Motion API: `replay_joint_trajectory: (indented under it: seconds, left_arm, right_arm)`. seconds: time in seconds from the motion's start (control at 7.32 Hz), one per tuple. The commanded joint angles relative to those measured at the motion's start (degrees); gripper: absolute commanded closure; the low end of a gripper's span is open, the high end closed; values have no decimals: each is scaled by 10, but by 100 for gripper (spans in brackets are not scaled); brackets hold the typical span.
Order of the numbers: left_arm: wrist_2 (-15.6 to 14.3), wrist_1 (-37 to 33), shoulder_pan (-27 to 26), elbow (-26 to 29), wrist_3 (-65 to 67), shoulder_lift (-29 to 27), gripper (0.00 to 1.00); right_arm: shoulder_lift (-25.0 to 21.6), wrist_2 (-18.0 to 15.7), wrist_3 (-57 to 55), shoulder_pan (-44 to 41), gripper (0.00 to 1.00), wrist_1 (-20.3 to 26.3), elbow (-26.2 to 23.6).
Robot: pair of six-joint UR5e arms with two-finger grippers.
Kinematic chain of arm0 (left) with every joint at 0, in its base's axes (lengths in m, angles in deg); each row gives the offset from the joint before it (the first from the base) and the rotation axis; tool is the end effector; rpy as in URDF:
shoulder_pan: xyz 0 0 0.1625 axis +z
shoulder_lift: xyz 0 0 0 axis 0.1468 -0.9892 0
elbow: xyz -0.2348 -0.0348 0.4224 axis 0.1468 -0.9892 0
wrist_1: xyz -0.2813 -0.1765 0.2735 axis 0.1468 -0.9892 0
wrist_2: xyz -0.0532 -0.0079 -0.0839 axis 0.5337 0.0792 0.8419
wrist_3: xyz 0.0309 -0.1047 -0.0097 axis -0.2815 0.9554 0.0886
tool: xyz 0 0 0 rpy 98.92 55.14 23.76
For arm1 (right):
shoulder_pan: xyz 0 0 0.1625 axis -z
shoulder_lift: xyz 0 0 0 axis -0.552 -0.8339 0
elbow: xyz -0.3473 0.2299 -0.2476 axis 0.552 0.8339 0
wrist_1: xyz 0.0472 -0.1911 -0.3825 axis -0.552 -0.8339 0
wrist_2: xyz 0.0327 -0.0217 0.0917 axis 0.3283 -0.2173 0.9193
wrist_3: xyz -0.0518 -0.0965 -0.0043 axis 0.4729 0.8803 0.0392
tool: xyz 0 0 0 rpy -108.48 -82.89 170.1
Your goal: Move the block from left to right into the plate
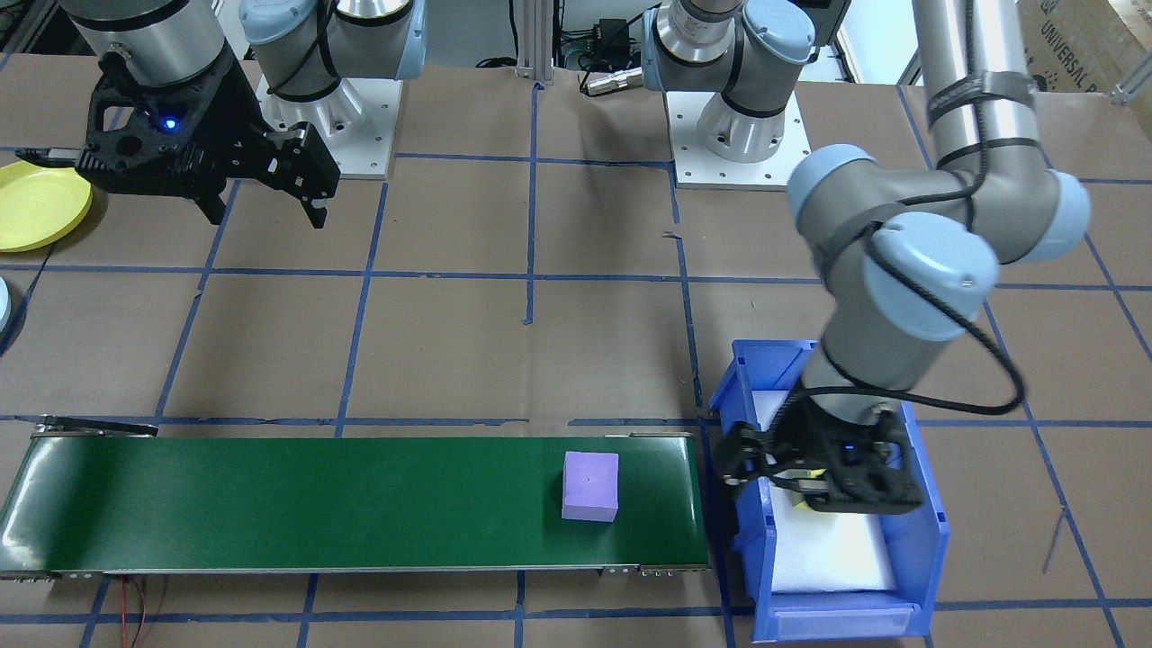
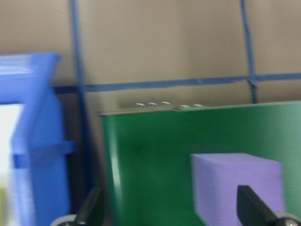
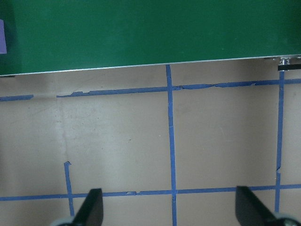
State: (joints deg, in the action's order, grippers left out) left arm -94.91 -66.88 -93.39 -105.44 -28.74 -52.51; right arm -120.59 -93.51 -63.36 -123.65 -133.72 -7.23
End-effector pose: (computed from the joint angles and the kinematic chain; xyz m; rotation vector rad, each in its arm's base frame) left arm -0.0801 -0.7060 0.3835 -0.0273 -3.0637 0.3457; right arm 0.1389 -0.5097 0.5566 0.0822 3.1018 -0.0053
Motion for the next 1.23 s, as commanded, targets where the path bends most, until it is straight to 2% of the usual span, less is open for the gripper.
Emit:
replay_joint_trajectory:
  seconds: [0.0, 0.27, 0.41, 0.55, 0.82, 0.96, 1.09]
  left_arm:
    - [11, -18, 66, -4, -65, -6, 0]
    - [6, -15, 66, -13, -60, -50, 0]
    - [7, -16, 66, -18, -59, -55, 0]
    - [6, -18, 66, -23, -61, -55, 0]
    - [4, -13, 66, -74, -64, -60, 0]
    - [-11, -6, 66, -91, -63, -63, 0]
    - [-15, 30, 66, -92, -72, -68, 25]
  right_arm:
    - [1, 18, -1, 8, 0, 18, 1]
    - [13, 13, 5, 24, 0, 12, 6]
    - [28, 12, 8, 30, 0, 6, 8]
    - [42, -10, 21, 41, 0, -29, 8]
    - [64, -25, 83, 100, 0, -66, 8]
    - [73, -24, 116, 143, 0, -71, 9]
    - [91, -23, 173, 173, 0, -75, 6]
